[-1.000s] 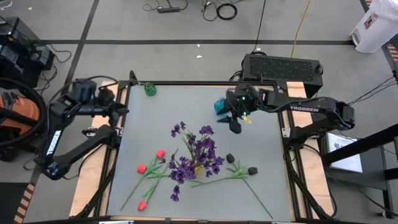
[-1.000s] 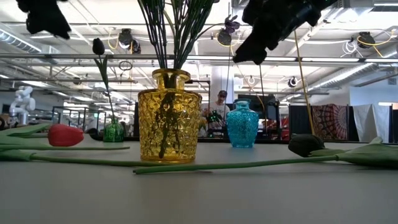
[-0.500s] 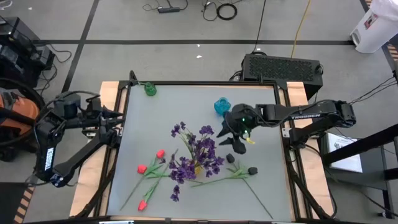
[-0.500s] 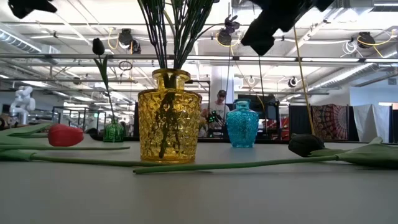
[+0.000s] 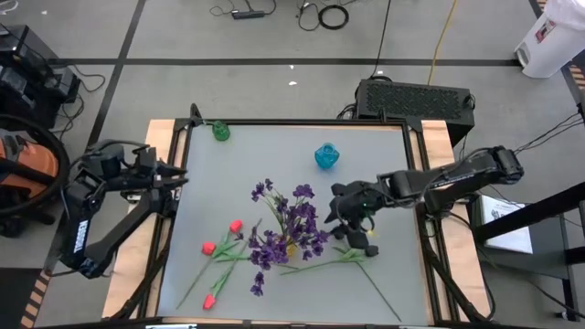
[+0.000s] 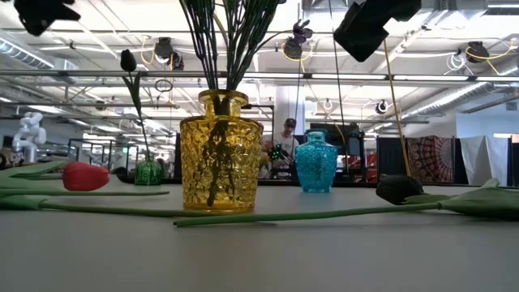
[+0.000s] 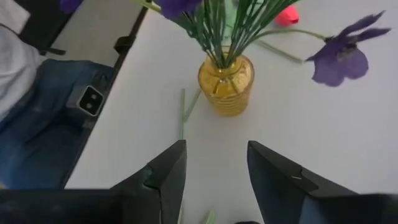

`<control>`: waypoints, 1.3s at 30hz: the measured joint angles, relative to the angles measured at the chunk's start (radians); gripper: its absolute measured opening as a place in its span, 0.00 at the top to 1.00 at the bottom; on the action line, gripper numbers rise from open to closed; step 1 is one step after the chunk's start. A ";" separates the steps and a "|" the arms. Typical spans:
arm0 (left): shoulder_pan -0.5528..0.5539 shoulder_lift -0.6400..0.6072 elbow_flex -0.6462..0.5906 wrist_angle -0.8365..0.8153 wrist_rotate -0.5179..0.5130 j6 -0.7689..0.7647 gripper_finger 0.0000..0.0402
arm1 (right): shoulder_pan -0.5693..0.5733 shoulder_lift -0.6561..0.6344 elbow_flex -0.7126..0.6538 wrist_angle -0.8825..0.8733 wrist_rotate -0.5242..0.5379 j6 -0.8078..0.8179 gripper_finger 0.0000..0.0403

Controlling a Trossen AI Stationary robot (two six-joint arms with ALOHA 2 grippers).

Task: Sort flowers into vase by color
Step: Put the bottom black flower into the green vase

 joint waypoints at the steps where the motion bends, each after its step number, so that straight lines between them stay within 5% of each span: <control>1: 0.000 -0.006 -0.018 0.016 0.000 -0.001 0.63 | 0.010 0.000 0.000 -0.006 0.023 0.014 0.60; 12: 0.000 -0.064 -0.111 0.087 0.069 -0.029 0.62 | 0.123 0.000 -0.017 -0.119 0.240 0.218 0.60; 39: 0.000 -0.103 -0.111 0.110 0.050 -0.079 0.63 | 0.357 0.000 -0.359 0.058 0.210 0.578 0.60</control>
